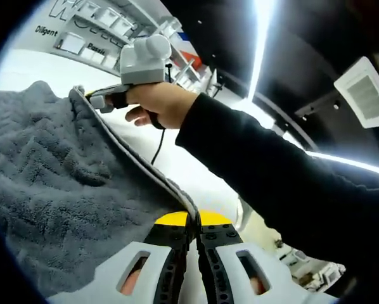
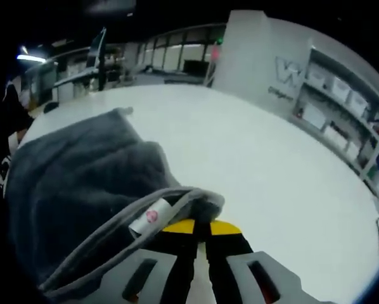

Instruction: Open the folded towel by lifting each exposed corner and separating the folded layers until the towel lies flat within the target outline without major curled edges

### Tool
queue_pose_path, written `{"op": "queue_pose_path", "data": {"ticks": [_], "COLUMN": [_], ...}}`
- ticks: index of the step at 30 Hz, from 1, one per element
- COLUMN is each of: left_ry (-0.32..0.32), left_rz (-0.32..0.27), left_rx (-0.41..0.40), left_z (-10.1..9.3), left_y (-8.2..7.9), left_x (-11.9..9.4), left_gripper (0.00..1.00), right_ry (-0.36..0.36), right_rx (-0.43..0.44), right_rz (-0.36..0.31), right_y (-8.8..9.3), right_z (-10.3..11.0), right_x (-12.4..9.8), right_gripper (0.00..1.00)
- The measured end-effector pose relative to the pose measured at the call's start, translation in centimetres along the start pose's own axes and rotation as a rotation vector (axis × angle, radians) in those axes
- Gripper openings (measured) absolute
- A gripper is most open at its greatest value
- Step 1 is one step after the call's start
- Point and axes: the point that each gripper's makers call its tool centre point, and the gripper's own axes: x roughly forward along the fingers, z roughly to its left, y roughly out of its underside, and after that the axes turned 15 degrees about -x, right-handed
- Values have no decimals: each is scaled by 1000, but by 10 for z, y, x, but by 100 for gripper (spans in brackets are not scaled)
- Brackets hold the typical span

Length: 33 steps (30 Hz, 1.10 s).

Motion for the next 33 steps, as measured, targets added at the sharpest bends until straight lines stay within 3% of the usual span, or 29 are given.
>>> {"op": "queue_pose_path", "data": {"ticks": [4,5,6,9,13,14,16,22,26,33], "left_ry": [3,-1,-1,-15,-37,-46,-84,-101,-112,-143], "left_rz": [-3,-3,-15,-73,-142,-144,-140,-151,-166,-205], "left_rx": [24,41,49,129,221,246,292,343,371,377], "left_z": [-1,-2,-3,-8,-18,-18,-14,-10,-7,9], "left_y": [0,0,-2,-14,-31,-34,-37,-51,-66,-93], "left_x": [1,0,-1,-7,-20,-24,-30,-51,-67,-95], "left_gripper": [5,14,34,72,100,100,100,100,100,100], "right_ry": [-6,1,36,68,64,56,52,101,142,174], "right_rx": [35,37,42,80,80,72,69,91,88,75], "right_rz": [-2,1,17,52,141,150,180,193,167,138], "right_y": [0,0,3,12,33,36,42,45,38,26], "right_z": [-1,-2,-10,-22,-21,-19,-18,-25,-37,-38], "right_x": [-3,-5,-8,-22,-38,-40,-48,-76,-92,-118], "right_gripper": [5,11,26,51,84,96,99,100,100,100]}}
